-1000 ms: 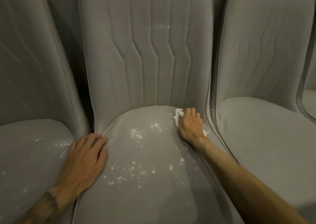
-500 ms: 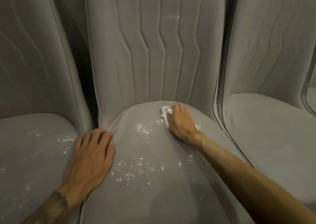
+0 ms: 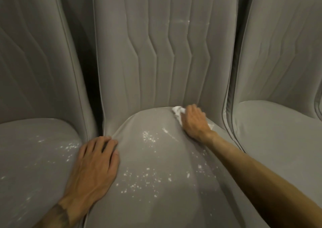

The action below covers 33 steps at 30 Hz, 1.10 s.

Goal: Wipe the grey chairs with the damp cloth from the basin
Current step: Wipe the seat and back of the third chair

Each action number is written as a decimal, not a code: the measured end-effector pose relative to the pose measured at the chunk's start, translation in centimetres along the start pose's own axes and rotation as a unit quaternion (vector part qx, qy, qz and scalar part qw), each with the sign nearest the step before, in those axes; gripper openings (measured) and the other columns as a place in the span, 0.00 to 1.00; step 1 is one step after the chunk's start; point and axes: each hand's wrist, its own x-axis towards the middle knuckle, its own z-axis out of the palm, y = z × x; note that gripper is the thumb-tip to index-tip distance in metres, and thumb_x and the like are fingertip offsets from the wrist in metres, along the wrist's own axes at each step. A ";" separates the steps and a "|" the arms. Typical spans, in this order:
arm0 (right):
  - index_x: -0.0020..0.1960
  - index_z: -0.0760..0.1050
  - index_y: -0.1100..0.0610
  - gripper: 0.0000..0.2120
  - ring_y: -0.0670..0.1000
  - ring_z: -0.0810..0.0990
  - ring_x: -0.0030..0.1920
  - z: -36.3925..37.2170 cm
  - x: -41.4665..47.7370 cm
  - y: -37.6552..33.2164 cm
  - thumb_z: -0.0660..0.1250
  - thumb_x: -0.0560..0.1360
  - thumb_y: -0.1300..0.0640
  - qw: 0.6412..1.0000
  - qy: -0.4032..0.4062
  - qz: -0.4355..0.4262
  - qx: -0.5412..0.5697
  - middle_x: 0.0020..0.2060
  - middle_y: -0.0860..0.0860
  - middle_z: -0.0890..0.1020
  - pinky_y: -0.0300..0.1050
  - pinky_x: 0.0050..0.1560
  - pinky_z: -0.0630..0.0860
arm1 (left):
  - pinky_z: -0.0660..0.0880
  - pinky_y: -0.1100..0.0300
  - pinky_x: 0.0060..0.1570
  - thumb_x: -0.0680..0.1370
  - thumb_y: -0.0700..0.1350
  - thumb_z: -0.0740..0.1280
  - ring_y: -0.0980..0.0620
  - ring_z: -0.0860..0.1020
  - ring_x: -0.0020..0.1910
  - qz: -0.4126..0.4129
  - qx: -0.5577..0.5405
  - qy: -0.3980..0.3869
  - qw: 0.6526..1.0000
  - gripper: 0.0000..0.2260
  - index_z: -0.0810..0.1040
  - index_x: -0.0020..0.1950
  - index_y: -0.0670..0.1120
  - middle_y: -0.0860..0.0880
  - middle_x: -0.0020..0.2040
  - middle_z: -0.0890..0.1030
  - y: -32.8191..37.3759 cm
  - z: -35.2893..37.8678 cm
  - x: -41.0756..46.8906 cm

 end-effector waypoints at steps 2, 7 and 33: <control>0.58 0.70 0.62 0.16 0.63 0.73 0.57 -0.3 0.3 0.7 0.54 0.84 0.50 0.996 0.010 0.078 -0.032 0.58 0.61 0.74 0.57 0.56 0.68 | 0.68 0.48 0.63 0.83 0.52 0.55 0.45 0.75 0.60 -0.003 -0.001 -0.002 1.000 0.15 0.77 0.63 0.50 0.48 0.61 0.76 0.0 0.1 -0.1; 0.54 0.74 0.60 0.19 0.62 0.74 0.50 1.2 -2.5 -4.2 0.55 0.83 0.45 0.994 0.002 -0.097 0.057 0.49 0.60 0.77 0.57 0.52 0.69 | 0.67 0.49 0.63 0.83 0.51 0.56 0.45 0.75 0.59 0.001 -0.003 0.001 1.000 0.15 0.77 0.63 0.49 0.48 0.61 0.75 0.0 0.3 0.0; 0.52 0.71 0.60 0.18 0.60 0.73 0.49 -1.1 -6.2 -1.6 0.54 0.83 0.46 0.992 -0.025 -0.082 0.098 0.48 0.58 0.74 0.55 0.51 0.69 | 0.67 0.49 0.59 0.83 0.50 0.55 0.46 0.74 0.57 0.008 -0.011 0.013 1.000 0.13 0.75 0.63 0.50 0.50 0.60 0.74 -0.1 -0.1 0.1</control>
